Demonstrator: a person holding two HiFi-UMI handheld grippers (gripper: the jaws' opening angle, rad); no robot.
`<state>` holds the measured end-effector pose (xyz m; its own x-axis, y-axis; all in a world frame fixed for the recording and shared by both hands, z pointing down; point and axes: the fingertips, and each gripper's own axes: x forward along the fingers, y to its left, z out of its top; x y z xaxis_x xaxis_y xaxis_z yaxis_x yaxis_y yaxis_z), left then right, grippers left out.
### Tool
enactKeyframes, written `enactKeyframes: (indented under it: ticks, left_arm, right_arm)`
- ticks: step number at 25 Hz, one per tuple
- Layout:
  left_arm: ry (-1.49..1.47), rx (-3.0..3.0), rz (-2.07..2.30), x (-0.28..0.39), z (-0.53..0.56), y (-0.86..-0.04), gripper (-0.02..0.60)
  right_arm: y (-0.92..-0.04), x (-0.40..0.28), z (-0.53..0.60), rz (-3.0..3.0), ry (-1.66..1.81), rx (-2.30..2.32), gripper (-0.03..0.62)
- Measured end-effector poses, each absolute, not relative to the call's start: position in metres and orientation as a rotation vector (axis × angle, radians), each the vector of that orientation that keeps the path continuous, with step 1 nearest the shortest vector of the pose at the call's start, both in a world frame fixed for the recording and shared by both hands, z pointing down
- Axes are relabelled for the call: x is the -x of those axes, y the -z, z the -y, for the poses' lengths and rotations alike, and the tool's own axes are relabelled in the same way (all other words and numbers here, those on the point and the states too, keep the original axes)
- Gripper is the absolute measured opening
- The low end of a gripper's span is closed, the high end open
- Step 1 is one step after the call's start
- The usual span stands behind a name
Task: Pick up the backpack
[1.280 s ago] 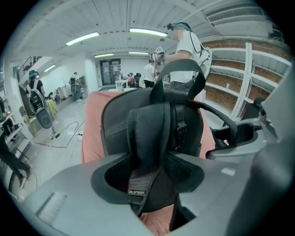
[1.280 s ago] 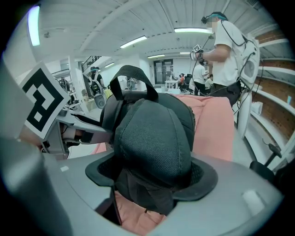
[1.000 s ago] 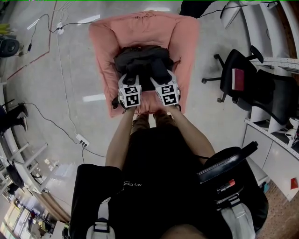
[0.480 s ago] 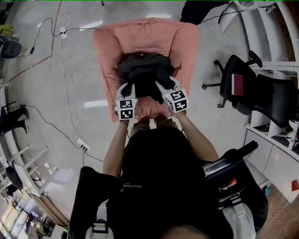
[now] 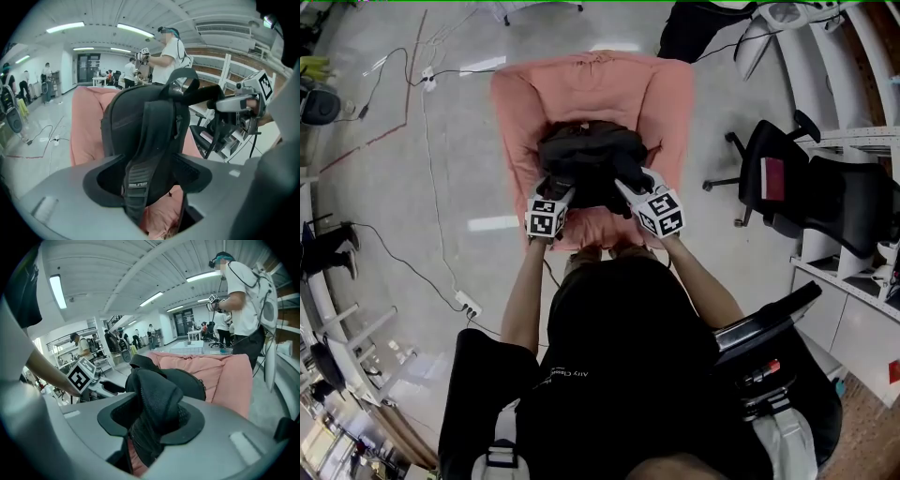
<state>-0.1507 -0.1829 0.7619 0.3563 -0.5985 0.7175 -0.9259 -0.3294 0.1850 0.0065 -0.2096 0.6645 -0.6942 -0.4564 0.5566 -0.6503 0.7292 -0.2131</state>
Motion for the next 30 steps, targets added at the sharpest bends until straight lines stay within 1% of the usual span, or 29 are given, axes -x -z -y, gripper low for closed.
enactKeyframes:
  ticks: [12,14,18,20,21,22,23,25,27,30]
  left_arm:
    - [-0.673,-2.010,1.311,0.119,0.213,-0.782,0.302]
    - [-0.635,-2.055,1.240,0.108,0.207,-0.777,0.276]
    - [-0.551,-2.157,1.125,0.092,0.201,-0.762,0.239]
    - [-0.522,-2.197,1.089,0.088,0.197,-0.751,0.211]
    - [-0.499,-2.215,1.063,0.085,0.194,-0.745,0.191]
    - [-0.458,-2.228,1.029,0.082,0.190,-0.737,0.151]
    - [-0.391,-2.232,0.987,0.079,0.188,-0.729,0.110]
    - [-0.235,-2.208,0.913,0.074,0.186,-0.714,0.136]
    - [-0.208,-2.193,0.906,0.074,0.185,-0.713,0.160]
    - [-0.226,-2.206,0.889,0.073,0.183,-0.716,0.173]
  right_arm:
    - [-0.676,-0.006,0.209,2.447,-0.570,-0.825,0.163]
    - [-0.676,-0.005,0.208,2.466,-0.586,-0.800,0.166]
    - [-0.686,0.006,0.200,2.530,-0.713,-0.646,0.213]
    - [-0.695,0.008,0.194,2.531,-0.760,-0.571,0.226]
    - [-0.700,0.007,0.191,2.523,-0.770,-0.548,0.229]
    - [-0.706,0.007,0.189,2.512,-0.778,-0.530,0.230]
    - [-0.711,0.007,0.187,2.501,-0.787,-0.509,0.205]
    - [-0.722,0.009,0.182,2.494,-0.828,-0.450,0.201]
    - [-0.727,0.012,0.178,2.508,-0.876,-0.407,0.194]
    - [-0.720,0.017,0.181,2.552,-0.873,-0.393,0.116]
